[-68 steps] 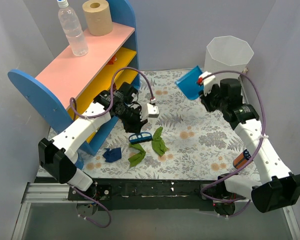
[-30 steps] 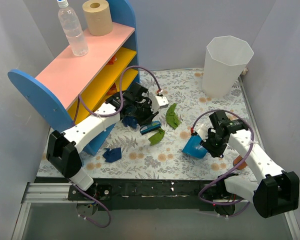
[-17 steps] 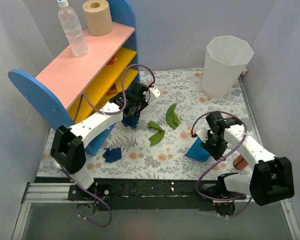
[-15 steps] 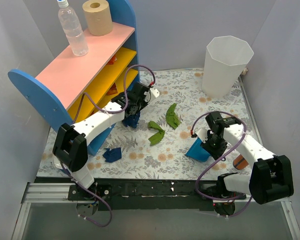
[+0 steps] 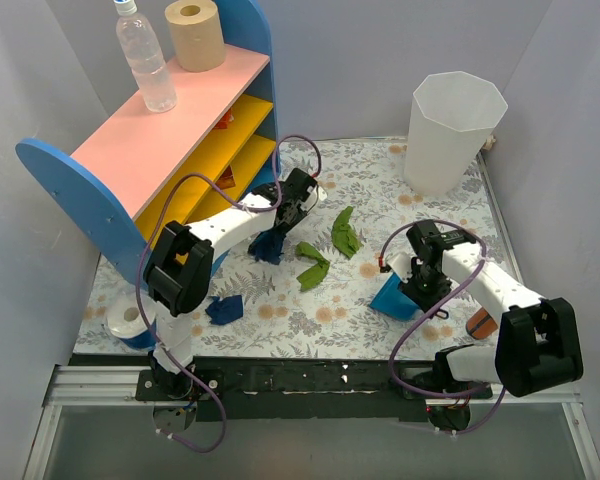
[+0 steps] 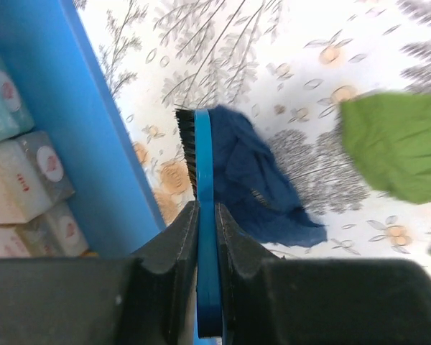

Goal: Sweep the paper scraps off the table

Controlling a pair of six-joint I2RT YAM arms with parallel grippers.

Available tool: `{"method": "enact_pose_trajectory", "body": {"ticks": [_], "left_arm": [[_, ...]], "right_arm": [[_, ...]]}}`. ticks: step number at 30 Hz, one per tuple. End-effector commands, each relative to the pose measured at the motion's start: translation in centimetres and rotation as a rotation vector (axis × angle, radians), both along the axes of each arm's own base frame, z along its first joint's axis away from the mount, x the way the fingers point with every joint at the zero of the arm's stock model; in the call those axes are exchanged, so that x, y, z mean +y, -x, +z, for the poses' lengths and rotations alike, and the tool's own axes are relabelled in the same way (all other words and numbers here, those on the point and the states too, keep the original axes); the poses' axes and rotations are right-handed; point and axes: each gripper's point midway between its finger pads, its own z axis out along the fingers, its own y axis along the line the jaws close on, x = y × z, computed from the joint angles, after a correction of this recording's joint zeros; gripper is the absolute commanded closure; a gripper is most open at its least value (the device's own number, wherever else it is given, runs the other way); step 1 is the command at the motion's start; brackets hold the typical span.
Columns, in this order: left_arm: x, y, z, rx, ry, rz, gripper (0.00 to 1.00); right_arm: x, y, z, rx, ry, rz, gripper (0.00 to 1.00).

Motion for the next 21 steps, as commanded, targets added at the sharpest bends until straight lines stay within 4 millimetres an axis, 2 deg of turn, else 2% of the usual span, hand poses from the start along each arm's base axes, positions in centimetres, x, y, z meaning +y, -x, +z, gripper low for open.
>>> {"method": "enact_pose_trajectory", "body": {"ticks": [1,2,4,5,6,8,9,10,12,15,18,19,21], "left_arm": [[-5.9,2.1,1.4,0.115,0.231,-0.041,1.0],[-7.8,2.5,1.7,0.157,0.307,-0.05,1.0],[-10.0,3.8,2.3,0.242,0.396,-0.084,1.0],[-12.2,5.6,2.6,0.354,0.501,-0.123,1.0],[-13.4,6.1,3.9,0.388,0.564,-0.145,1.0],[-15.4,8.0,5.3,0.497,0.678,-0.186,1.0],[-16.9,9.8,6.9,0.598,0.774,-0.235,1.0],[-17.4,10.5,7.6,0.635,0.808,-0.257,1.0],[-17.9,10.9,8.7,0.656,0.847,-0.267,1.0],[-17.2,10.2,10.0,0.618,0.854,-0.276,1.0],[-15.3,8.3,10.9,0.561,0.861,-0.232,1.0],[-14.2,7.3,11.3,0.494,0.832,-0.221,1.0],[-13.0,6.9,11.6,0.442,0.79,-0.221,1.0]], "right_arm": [[0.5,-0.7,-0.3,-0.014,0.016,0.046,0.99],[0.8,-0.9,-0.2,-0.022,0.01,0.056,0.99],[1.5,-1.2,-0.2,-0.026,0.002,0.079,0.99],[1.8,-1.6,0.0,-0.034,-0.004,0.084,0.99],[2.1,-1.8,0.1,-0.038,-0.007,0.096,0.99],[2.8,-1.9,0.2,-0.031,-0.025,0.104,0.99],[3.3,-2.3,0.5,-0.041,-0.037,0.116,0.99],[3.6,-2.5,0.6,-0.044,-0.043,0.123,0.99],[4.2,-3.0,1.0,-0.053,-0.049,0.138,0.99],[5.3,-3.2,1.3,-0.045,-0.098,0.138,0.99],[5.1,-3.0,1.2,-0.037,-0.09,0.138,0.99],[4.8,-2.7,1.2,-0.03,-0.079,0.137,0.99],[4.6,-2.2,1.1,-0.02,-0.075,0.14,0.99]]}}
